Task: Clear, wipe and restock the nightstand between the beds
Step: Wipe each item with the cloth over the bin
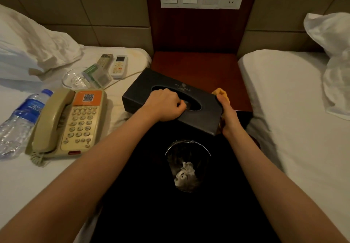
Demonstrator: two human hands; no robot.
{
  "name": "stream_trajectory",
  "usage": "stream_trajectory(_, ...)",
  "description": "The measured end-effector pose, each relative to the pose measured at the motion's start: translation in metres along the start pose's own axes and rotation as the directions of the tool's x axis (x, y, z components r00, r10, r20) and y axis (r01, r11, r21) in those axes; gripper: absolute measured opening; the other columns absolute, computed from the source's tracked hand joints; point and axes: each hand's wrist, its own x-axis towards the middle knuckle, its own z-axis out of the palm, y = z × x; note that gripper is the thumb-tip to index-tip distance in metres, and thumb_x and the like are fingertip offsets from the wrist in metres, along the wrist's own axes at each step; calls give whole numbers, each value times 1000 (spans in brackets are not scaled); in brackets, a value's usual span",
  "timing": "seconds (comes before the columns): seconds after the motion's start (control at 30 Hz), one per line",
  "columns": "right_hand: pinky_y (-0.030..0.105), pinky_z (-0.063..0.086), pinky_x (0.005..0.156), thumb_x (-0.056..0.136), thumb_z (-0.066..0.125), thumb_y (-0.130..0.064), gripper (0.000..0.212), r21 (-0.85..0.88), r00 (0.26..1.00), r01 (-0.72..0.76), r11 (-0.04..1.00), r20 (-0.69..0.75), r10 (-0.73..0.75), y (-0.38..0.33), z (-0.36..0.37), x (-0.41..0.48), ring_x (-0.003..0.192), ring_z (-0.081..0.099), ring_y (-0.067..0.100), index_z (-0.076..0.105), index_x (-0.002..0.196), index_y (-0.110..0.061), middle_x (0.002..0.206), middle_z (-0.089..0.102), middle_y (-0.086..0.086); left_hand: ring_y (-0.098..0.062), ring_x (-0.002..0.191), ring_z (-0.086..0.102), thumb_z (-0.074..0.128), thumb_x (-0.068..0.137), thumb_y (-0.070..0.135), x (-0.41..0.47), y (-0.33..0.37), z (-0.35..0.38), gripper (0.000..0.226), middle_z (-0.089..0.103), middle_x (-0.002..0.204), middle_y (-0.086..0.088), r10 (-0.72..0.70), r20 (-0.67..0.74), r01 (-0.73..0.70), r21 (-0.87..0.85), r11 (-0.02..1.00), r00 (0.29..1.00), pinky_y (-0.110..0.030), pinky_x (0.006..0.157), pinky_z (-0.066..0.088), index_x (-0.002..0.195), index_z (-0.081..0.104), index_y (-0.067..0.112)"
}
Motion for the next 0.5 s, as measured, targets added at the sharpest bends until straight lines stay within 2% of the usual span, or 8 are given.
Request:
stream_trajectory(0.1, 38, 51, 83, 86, 63, -39, 23, 29, 967, 3, 1000, -253, 5, 11, 10, -3, 92, 62, 22, 59, 98, -20, 100, 62, 3, -16, 41, 27, 42, 94, 33, 2, 4, 1, 52, 28, 45, 1, -56, 28, 57, -40, 998, 998, -23, 45, 25, 47, 32, 15)
stream_trajectory(0.13, 39, 51, 85, 86, 64, -37, 27, 55, 959, 8, 998, -283, 8, 14, 13, -5, 95, 62, 22, 59, 105, -18, 105, 62, 5, -16, 41, 27, 43, 93, 33, 3, 5, 1, 51, 29, 45, 1, -67, 37, 69, -46, 997, 997, -23, 45, 26, 47, 32, 15)
stream_trajectory(0.2, 37, 54, 80, 88, 62, -34, 31, 89, 955, 5, 996, -297, 22, 20, 19, -12, 90, 64, 22, 59, 110, -13, 106, 64, 7, -16, 41, 28, 43, 93, 31, 3, 4, 2, 50, 30, 46, 0, -100, 37, 102, -61, 993, 994, -23, 44, 27, 47, 33, 15)
stream_trajectory(0.27, 30, 56, 63, 88, 62, -38, 35, 94, 962, -12, 995, -270, 37, 28, 22, -20, 70, 67, 19, 62, 111, -10, 90, 69, 7, -16, 42, 32, 43, 94, 31, 4, 0, 1, 49, 33, 48, -1, -164, 24, 165, -83, 983, 986, -23, 44, 29, 48, 35, 14)
stream_trajectory(0.33, 23, 47, 42, 89, 59, -42, 36, 73, 971, -32, 997, -233, 48, 35, 24, -30, 43, 57, 13, 64, 109, -12, 60, 63, 3, -17, 44, 37, 43, 94, 31, 6, -6, 0, 47, 36, 50, -1, -226, 16, 227, -101, 969, 974, -24, 46, 34, 50, 37, 14)
stream_trajectory(0.37, 22, 43, 39, 90, 56, -43, 36, 65, 974, -43, 997, -218, 56, 40, 25, -33, 36, 52, 12, 64, 109, -14, 49, 58, 2, -17, 44, 38, 43, 93, 31, 6, -8, -1, 47, 38, 50, -1, -248, 5, 247, -98, 964, 969, -25, 48, 36, 51, 39, 14)
stream_trajectory(0.43, 24, 41, 40, 91, 53, -44, 35, 77, 979, -67, 995, -189, 80, 42, 29, -39, 32, 48, 13, 63, 108, -15, 39, 52, 2, -16, 44, 38, 43, 93, 30, 4, -10, -2, 46, 38, 50, -1, -264, -24, 261, -82, 962, 964, -25, 48, 36, 50, 39, 14)
stream_trajectory(0.5, 28, 45, 49, 92, 53, -38, 30, 162, 979, -77, 984, -172, 105, 39, 31, -38, 43, 53, 16, 63, 106, -14, 50, 57, 5, -16, 42, 33, 43, 93, 29, 0, -8, -1, 47, 35, 48, 0, -252, -49, 248, -79, 965, 966, -24, 45, 32, 48, 37, 14)
